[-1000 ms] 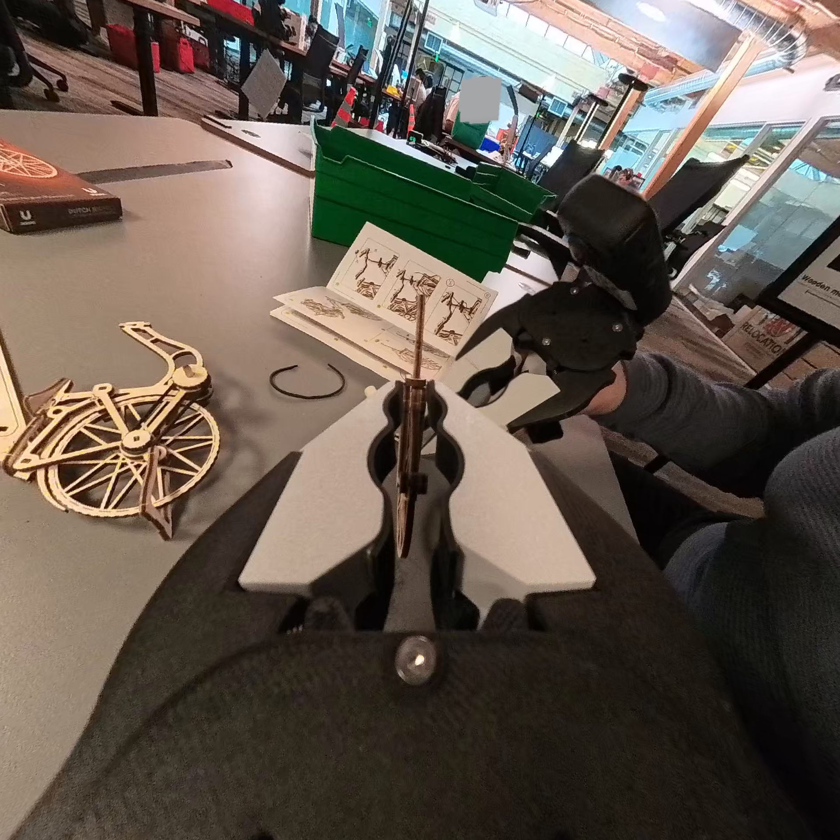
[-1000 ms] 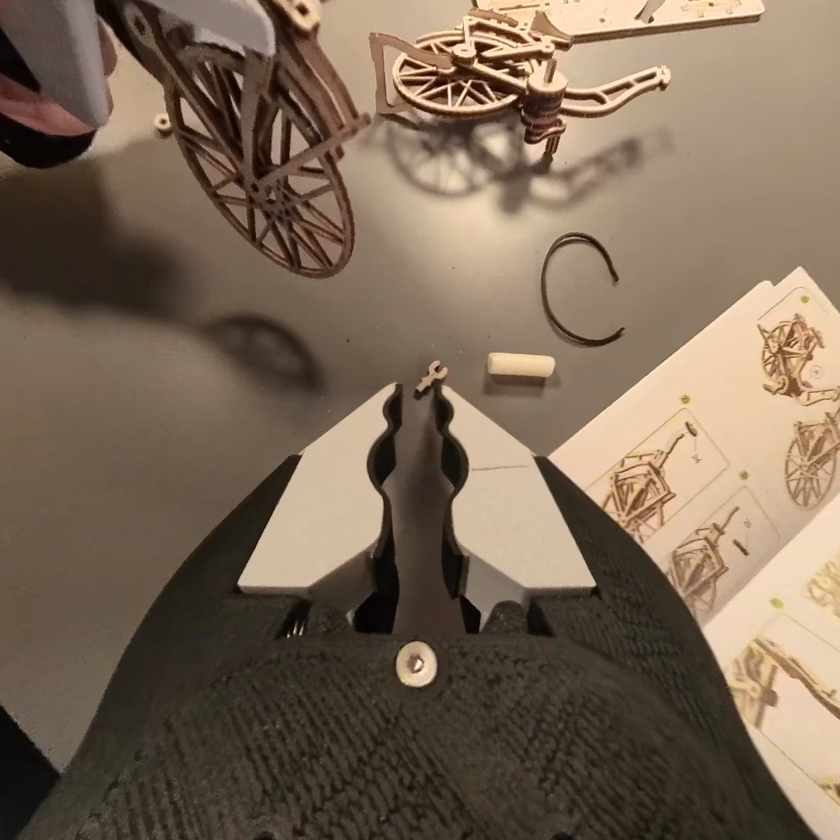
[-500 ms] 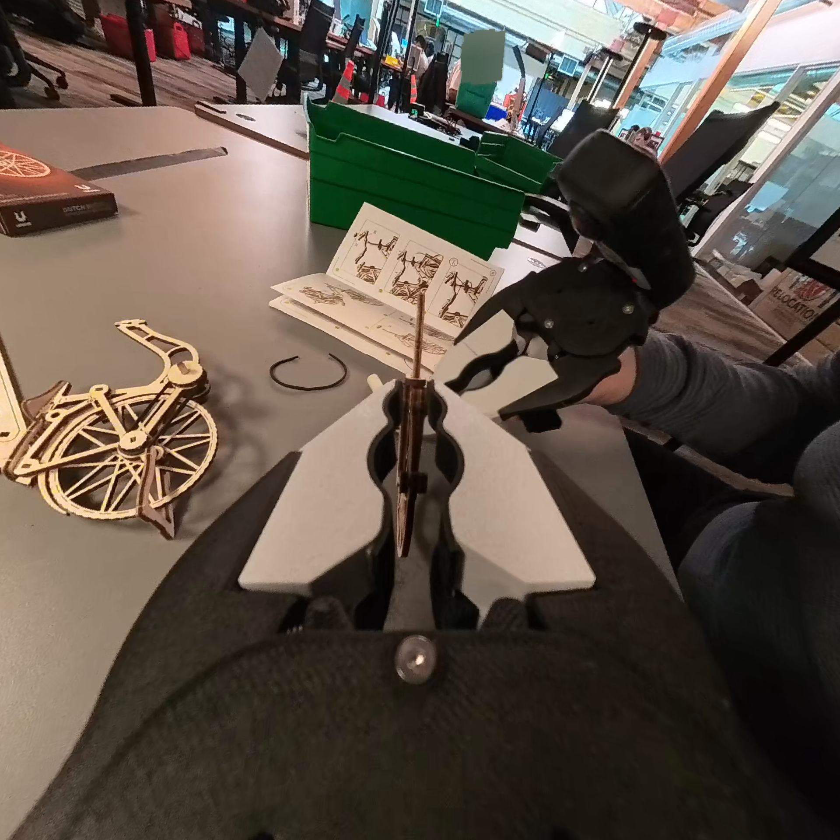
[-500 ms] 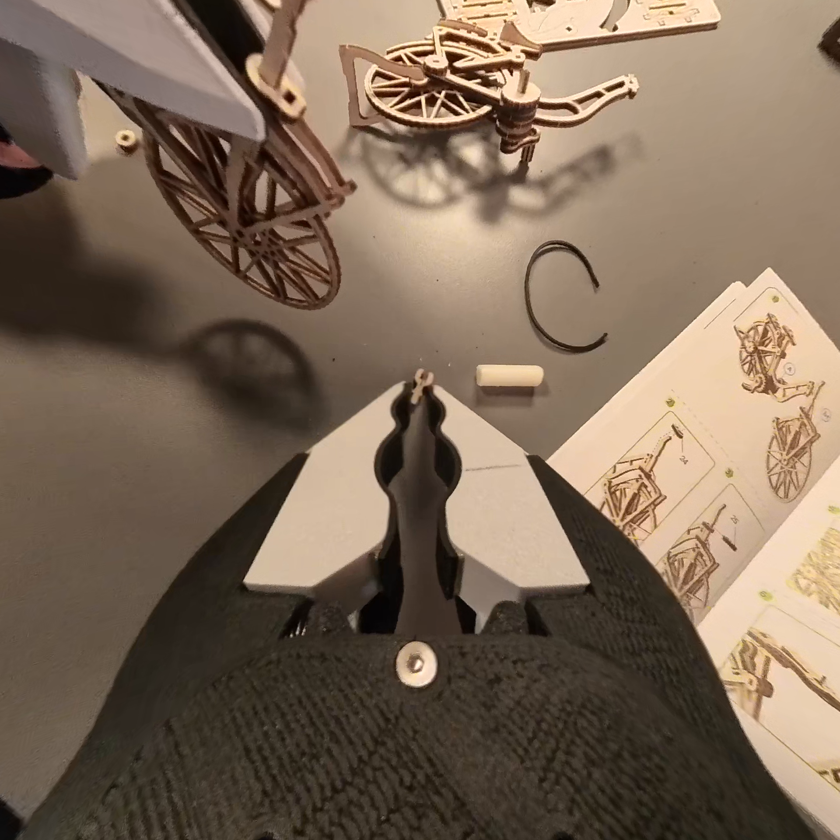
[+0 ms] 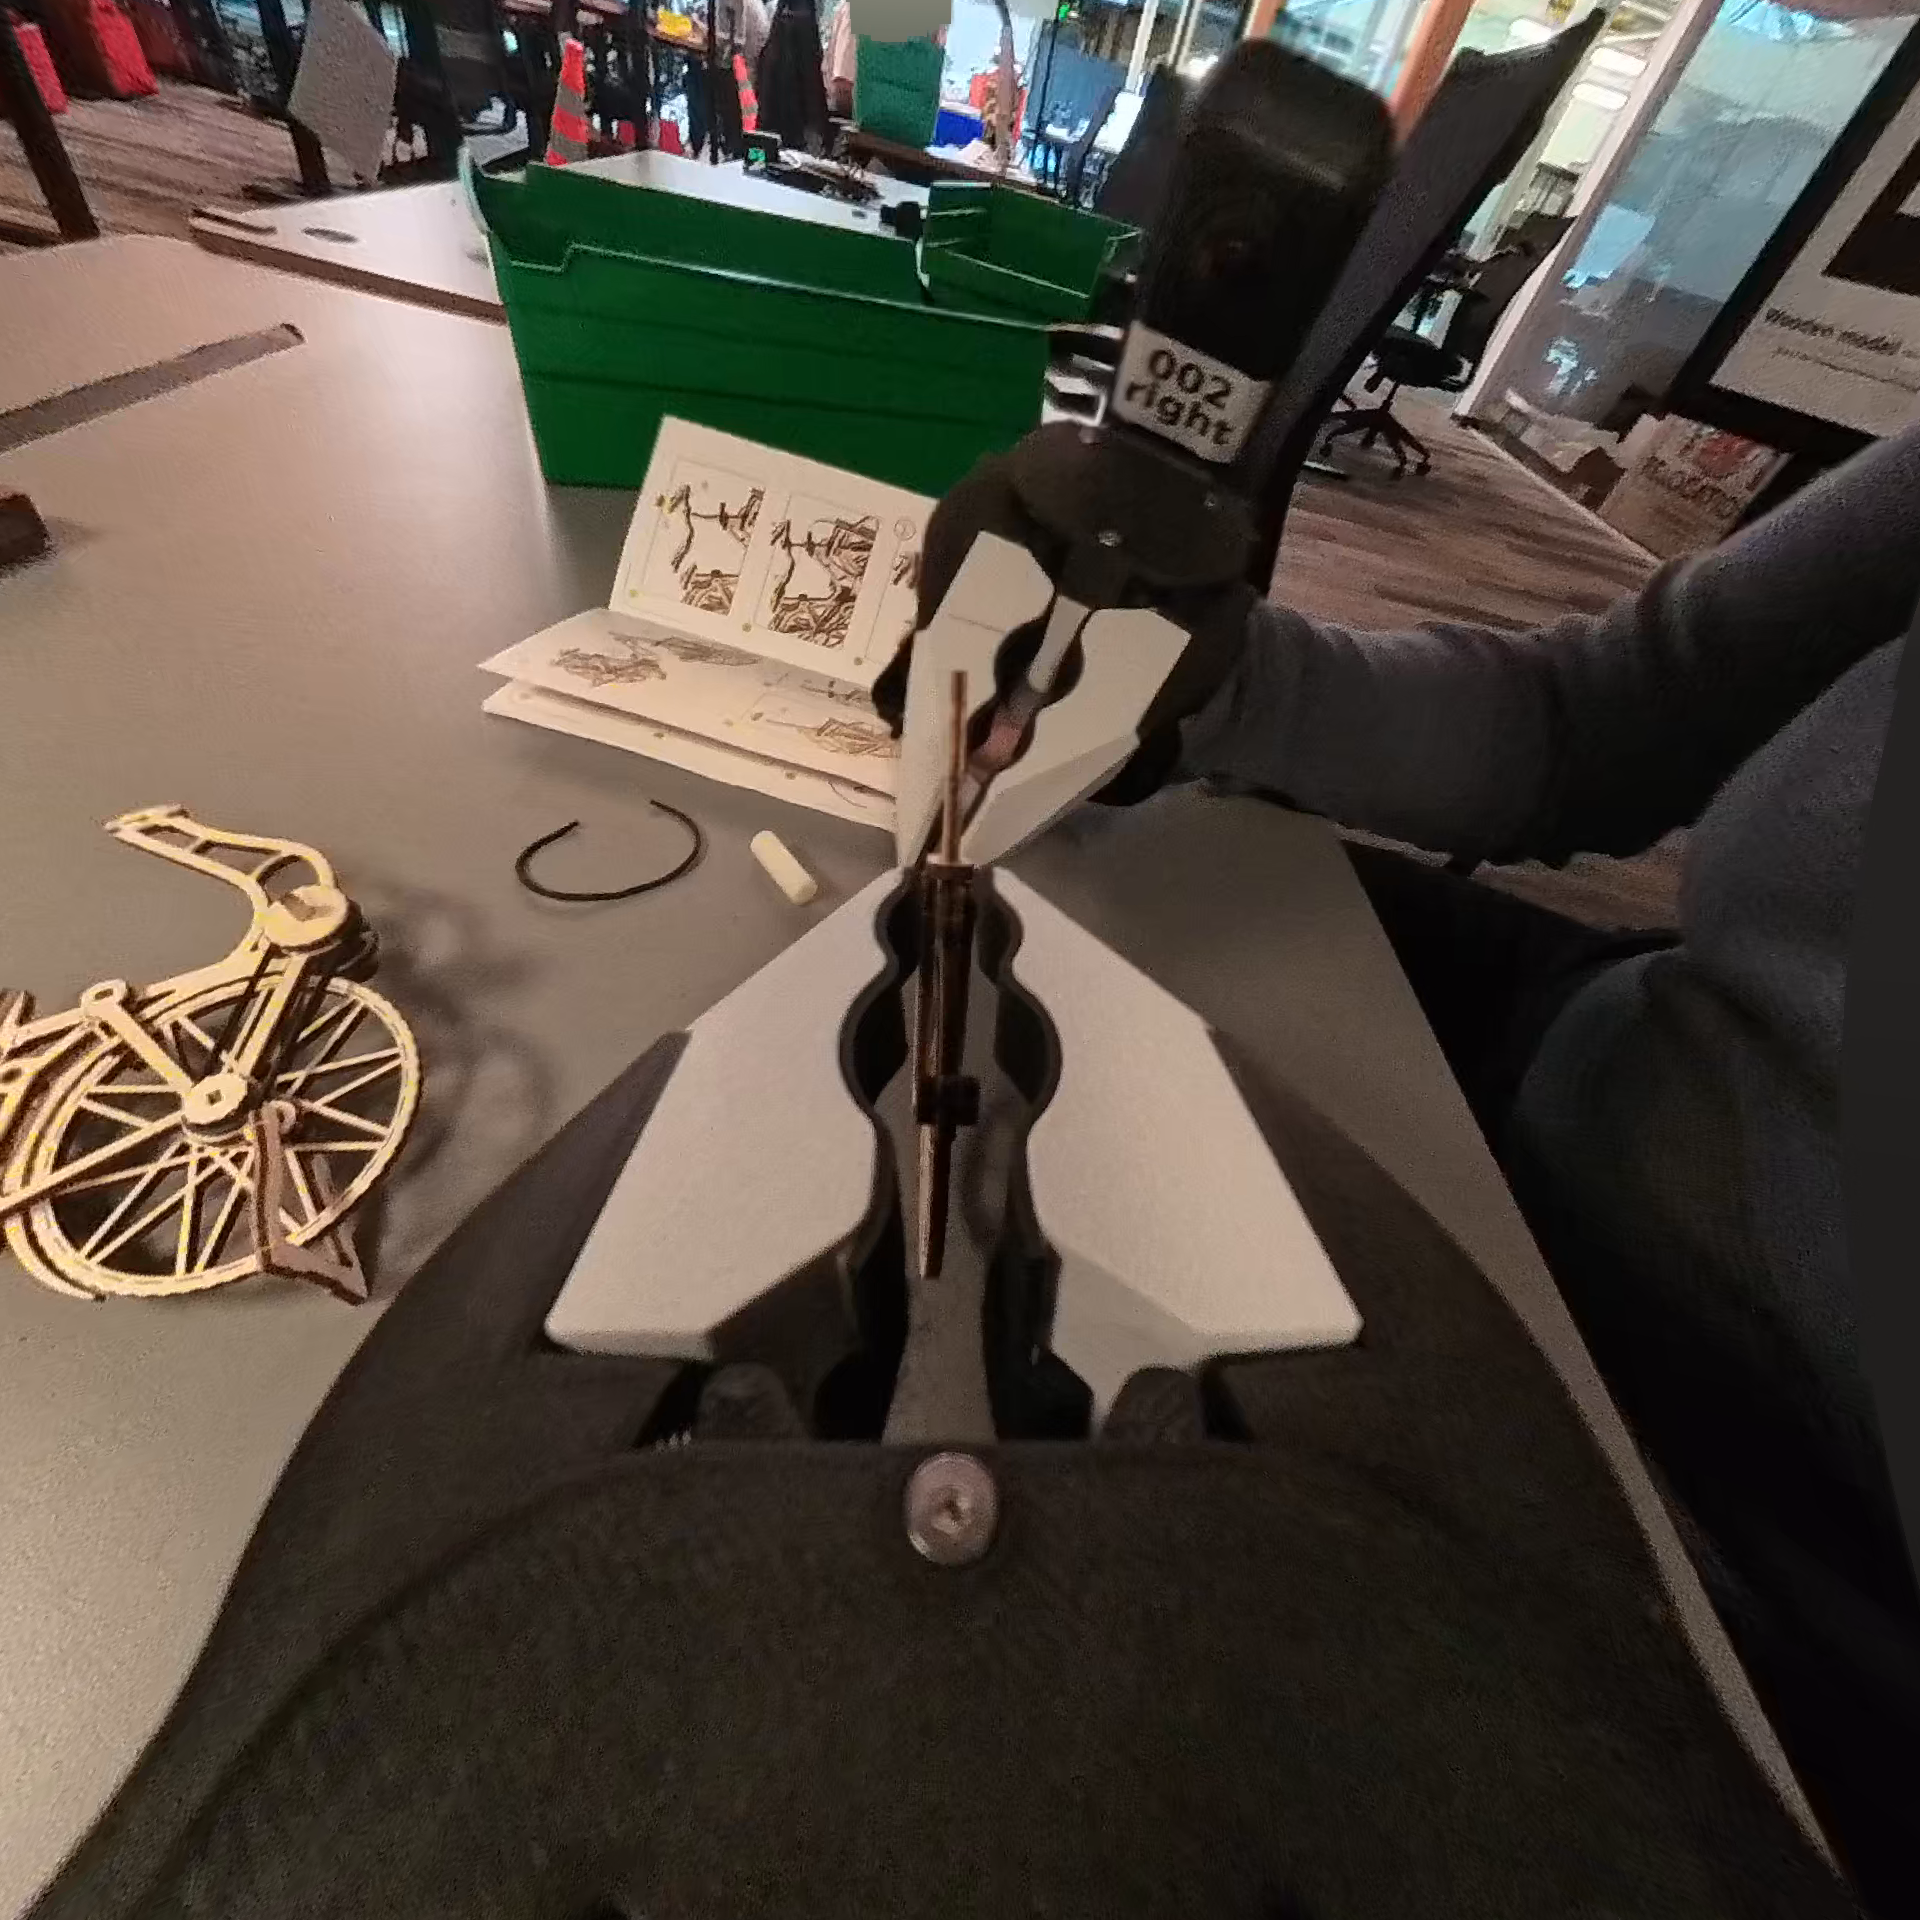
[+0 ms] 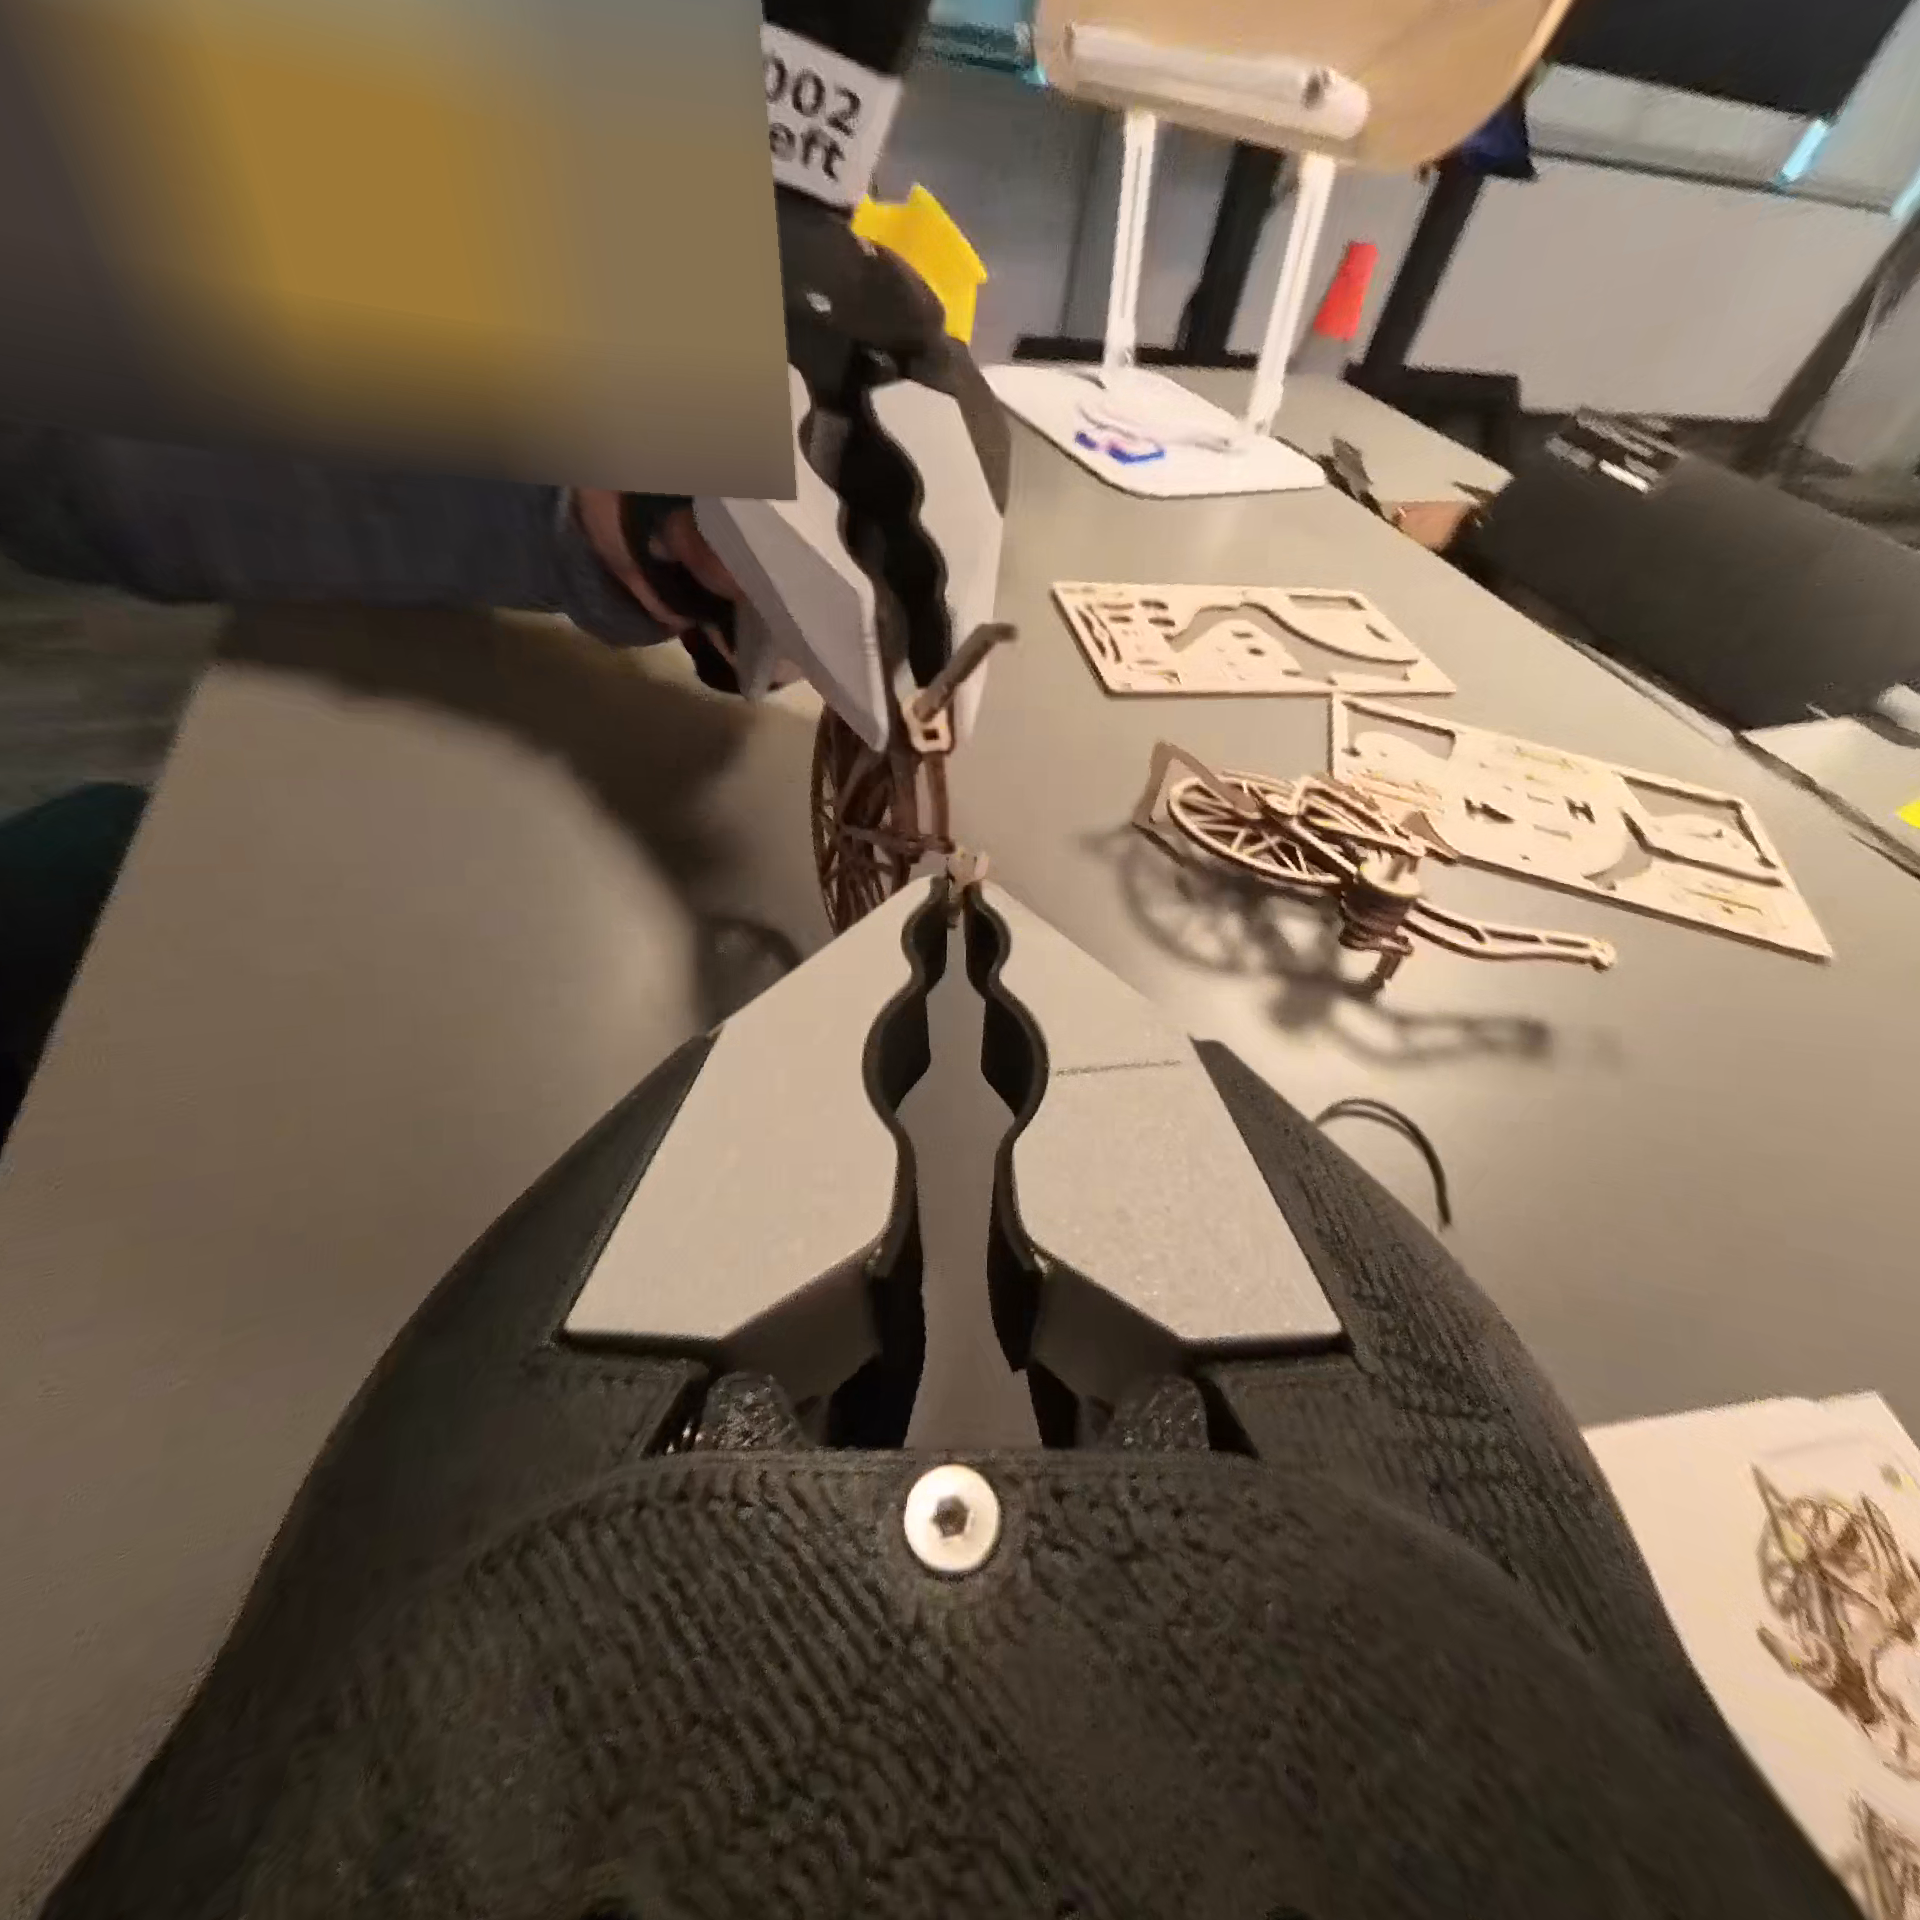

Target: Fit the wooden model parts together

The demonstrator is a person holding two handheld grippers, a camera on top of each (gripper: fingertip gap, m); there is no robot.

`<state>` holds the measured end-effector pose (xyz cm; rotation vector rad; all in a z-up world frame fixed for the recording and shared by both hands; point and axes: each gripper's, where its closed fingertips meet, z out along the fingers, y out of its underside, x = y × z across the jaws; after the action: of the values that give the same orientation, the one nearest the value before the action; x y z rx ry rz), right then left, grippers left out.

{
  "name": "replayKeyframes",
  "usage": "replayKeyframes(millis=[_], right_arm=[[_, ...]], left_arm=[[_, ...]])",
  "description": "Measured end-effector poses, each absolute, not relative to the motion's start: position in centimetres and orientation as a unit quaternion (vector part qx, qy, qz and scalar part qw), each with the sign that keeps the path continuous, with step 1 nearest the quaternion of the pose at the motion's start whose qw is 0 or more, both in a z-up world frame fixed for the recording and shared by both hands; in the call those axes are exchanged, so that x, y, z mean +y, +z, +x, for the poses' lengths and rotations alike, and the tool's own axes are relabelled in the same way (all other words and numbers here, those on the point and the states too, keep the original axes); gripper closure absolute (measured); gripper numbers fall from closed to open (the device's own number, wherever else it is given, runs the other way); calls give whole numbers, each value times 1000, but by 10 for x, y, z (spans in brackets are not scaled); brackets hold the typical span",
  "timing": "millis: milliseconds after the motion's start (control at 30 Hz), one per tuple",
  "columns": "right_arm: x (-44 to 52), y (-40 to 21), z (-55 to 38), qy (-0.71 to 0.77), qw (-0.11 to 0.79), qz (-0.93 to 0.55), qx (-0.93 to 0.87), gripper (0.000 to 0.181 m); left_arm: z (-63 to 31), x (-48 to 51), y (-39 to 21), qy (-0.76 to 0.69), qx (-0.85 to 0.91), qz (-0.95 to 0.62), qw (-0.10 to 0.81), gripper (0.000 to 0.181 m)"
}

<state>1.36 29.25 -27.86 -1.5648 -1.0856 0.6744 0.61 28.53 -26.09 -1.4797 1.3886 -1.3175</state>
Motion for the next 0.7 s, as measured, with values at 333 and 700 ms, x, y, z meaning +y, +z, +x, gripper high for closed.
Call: replayKeyframes(millis=[333,700], right_arm=[[277,-256,17,377,512,-596,-491,181],[261,-263,3,412,466,-581,-525,181]], left_arm=[[2,268,-254,-543,554,-551,308,172],[6,258,-267,-538,574,-554,272,172]])
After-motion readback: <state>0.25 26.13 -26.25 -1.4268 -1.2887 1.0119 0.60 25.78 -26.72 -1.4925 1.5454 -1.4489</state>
